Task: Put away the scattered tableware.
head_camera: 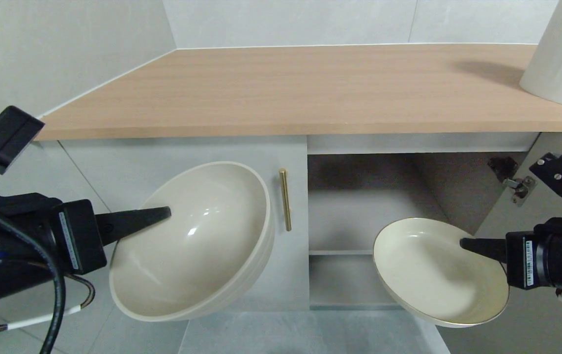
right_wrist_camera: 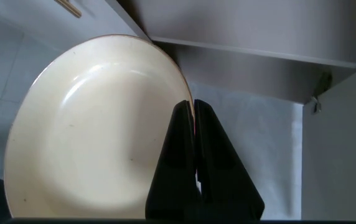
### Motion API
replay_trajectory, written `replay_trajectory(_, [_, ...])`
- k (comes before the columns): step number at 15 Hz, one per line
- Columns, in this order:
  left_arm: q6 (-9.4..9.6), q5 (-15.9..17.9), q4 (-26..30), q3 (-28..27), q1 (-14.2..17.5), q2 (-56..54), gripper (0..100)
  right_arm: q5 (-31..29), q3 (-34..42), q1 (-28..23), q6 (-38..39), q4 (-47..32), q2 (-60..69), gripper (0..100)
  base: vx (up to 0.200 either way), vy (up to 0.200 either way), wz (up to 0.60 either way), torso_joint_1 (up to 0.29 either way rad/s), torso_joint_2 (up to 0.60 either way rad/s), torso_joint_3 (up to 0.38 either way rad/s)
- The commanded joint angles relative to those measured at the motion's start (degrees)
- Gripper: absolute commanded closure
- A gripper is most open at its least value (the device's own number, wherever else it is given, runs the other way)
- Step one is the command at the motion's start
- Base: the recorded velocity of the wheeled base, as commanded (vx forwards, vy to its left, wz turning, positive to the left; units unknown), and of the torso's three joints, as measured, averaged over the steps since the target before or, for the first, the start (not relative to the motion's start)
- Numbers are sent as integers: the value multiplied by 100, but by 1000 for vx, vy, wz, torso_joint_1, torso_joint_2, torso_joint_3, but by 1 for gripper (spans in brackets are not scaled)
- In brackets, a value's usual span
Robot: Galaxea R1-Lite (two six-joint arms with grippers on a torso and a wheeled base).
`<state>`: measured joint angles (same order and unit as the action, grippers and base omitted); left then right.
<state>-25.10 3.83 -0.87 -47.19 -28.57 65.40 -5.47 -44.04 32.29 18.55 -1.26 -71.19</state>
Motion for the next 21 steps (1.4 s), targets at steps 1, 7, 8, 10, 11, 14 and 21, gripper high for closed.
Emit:
replay_trajectory(1, [-4, 4, -1, -1, 1, -1, 100, 2, 28, -4, -1, 3, -44, 100, 0, 0, 0, 0, 0, 0])
replay_trajectory(7, [-4, 65, 7, 8, -8, -1, 100, 11, 124, 67, -361, 328, -1468, 100, 0, 0, 0, 0, 0, 0])
replay_trajectory(8, [-4, 101, 7, 8, -8, -1, 100, -6, 89, 67, -309, 670, -1907, 100, 0, 0, 0, 0, 0, 0])
replay_trajectory(10, [5, 109, 7, 26, -8, 8, 100, -77, 80, -21, -18, 1532, -2760, 100, 0, 0, 0, 0, 0, 0])
replay_trajectory(11, [5, 109, 7, 26, -8, 16, 100, -77, 80, -39, -1, 1593, -2830, 100, 0, 0, 0, 0, 0, 0])
replay_trajectory(14, [5, 118, 7, 26, -8, 16, 100, -455, -131, -294, 201, 2525, -3885, 100, 0, 0, 0, 0, 0, 0])
replay_trajectory(21, [5, 118, 7, 34, -8, 25, 100, -1290, -1133, -760, 430, 3588, -5528, 100, 0, 0, 0, 0, 0, 0])
